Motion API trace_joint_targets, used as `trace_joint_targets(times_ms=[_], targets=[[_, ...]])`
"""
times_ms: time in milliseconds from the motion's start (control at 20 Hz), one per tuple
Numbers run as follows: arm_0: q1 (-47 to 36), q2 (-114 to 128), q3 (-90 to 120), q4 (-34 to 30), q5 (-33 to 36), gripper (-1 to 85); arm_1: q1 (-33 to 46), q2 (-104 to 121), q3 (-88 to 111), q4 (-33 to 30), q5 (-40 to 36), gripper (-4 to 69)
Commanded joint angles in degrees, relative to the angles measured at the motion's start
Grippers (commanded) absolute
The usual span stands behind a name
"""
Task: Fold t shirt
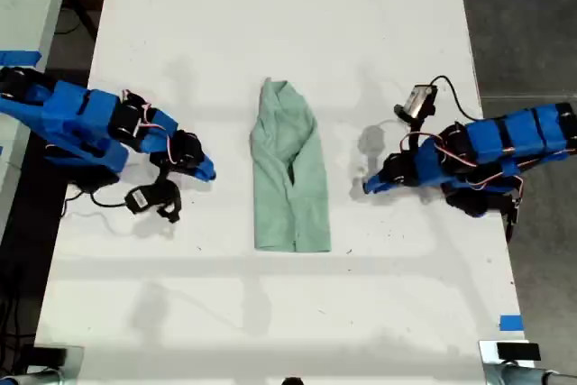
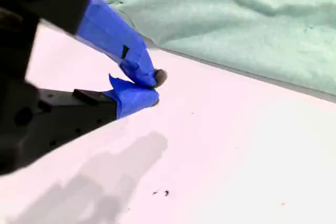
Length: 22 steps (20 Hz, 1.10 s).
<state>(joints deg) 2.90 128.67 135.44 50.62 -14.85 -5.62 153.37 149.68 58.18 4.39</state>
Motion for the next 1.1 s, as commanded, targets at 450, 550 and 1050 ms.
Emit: trace_joint_targets(times_ms=[450,550,1050], targets=[[10.72,-51.77,-61.17,14.15,-0.62,7.4,-9.05,-63.02,-59.06,11.69,2.2,14.8],[9.93,-55.63,-63.9,14.24,0.53,9.4,-8.79,-67.59,-63.9,11.95,0.7,15.7],[7.38,-70.75,-72.95,14.77,1.58,15.1,-7.47,-80.24,-71.81,14.33,0.7,3.1]])
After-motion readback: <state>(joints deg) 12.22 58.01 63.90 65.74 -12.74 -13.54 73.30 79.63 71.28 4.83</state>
